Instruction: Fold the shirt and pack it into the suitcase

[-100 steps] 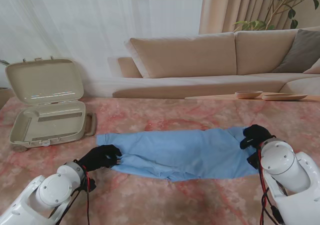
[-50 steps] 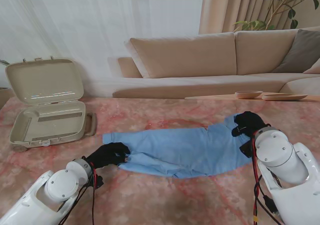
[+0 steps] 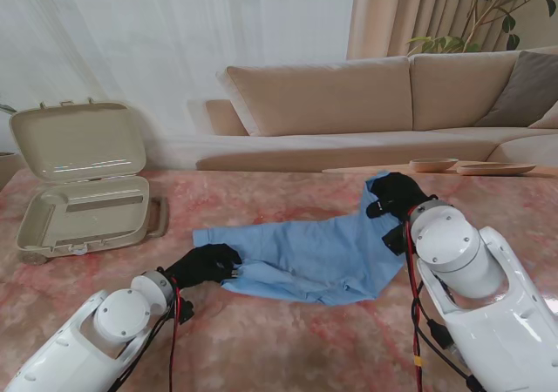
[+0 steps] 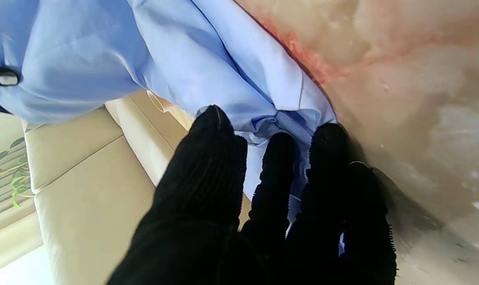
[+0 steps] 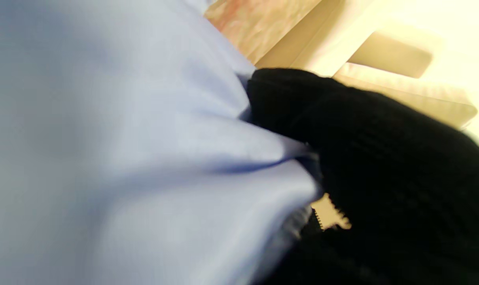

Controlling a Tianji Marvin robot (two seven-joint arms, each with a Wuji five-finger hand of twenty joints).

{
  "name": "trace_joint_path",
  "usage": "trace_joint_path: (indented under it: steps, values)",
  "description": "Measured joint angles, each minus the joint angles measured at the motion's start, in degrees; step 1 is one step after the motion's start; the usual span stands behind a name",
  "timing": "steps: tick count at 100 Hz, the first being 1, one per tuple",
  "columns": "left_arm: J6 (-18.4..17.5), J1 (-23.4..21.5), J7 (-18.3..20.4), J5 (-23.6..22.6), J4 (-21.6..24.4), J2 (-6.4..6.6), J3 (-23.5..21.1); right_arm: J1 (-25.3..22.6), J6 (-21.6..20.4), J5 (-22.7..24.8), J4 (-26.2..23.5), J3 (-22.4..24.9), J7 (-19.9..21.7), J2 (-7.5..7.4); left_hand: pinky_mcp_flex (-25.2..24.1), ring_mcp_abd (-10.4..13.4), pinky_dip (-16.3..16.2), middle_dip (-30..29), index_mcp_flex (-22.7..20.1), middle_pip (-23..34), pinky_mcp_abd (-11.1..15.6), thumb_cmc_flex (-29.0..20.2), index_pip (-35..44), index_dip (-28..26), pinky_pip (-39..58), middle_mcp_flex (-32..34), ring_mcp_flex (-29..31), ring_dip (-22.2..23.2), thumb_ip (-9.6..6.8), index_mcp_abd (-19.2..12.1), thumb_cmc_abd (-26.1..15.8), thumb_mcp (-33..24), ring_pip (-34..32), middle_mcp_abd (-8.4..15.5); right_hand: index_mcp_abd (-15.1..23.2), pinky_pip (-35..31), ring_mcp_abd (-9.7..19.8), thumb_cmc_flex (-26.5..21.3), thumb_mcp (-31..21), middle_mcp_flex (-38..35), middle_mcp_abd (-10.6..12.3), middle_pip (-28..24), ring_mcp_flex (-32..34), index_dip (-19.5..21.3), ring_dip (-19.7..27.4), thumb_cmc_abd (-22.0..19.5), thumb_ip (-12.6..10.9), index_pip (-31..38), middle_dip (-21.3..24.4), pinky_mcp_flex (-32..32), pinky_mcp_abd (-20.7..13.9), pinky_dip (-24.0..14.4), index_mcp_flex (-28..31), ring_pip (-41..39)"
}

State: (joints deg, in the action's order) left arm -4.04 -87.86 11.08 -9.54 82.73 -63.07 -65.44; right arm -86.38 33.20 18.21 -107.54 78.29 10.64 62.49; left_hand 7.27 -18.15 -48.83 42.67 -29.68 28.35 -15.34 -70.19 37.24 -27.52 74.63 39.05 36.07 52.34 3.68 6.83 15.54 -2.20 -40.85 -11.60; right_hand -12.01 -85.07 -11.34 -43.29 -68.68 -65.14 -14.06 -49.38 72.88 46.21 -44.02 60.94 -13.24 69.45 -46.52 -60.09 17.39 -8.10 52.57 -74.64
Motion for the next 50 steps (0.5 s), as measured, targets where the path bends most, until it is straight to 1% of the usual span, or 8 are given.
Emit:
trace_joint_path:
  steps: [24,30,50]
  values:
    - [-1.28,1.58,-0.1,1.6,-1.63,-0.4,1.75,4.79,1.41,-3.1,1.18,-4.95,-1.22,0.89,0.01,0.14,0.0,0.0,0.0,0.0,0.68,0.0,0.0,0.0,0.0,0.0,0.0,0.0,0.0,0.0,0.0,0.0,0.0,-0.01,-0.01,-0.02,-0.01,0.0,-0.01,0.0,-0.02,0.0,0.0,0.0,0.0,0.0,-0.01,0.0,0.0,0.01,0.02,0.01,0.0,-0.01]
    - [-1.49,1.91,-0.1,1.9,-1.95,-0.49,2.08,5.75,1.74,-3.99,1.58,-6.0,-1.72,1.13,0.03,0.17,0.0,0.0,0.0,0.0,0.77,0.0,0.0,0.0,0.01,0.0,0.0,-0.01,0.0,0.01,0.0,0.0,0.0,-0.01,-0.01,-0.67,-0.02,0.0,-0.01,0.0,-0.02,0.0,0.0,0.0,0.0,0.0,-0.01,0.0,0.0,-0.24,0.03,-0.65,0.0,-0.12]
    - [-1.72,2.47,-0.1,2.56,-2.53,-0.77,2.6,8.54,2.51,-6.07,2.85,-9.33,-3.28,2.07,0.03,0.19,0.0,0.0,0.0,0.0,0.84,0.0,0.0,0.0,0.01,0.0,0.0,-0.02,0.0,0.01,0.0,0.0,0.02,-0.01,-0.02,-0.16,-0.14,-0.01,-0.01,0.0,-0.11,0.0,0.0,0.0,0.0,0.0,-0.02,0.0,0.0,-0.01,0.33,-0.65,0.0,-0.14]
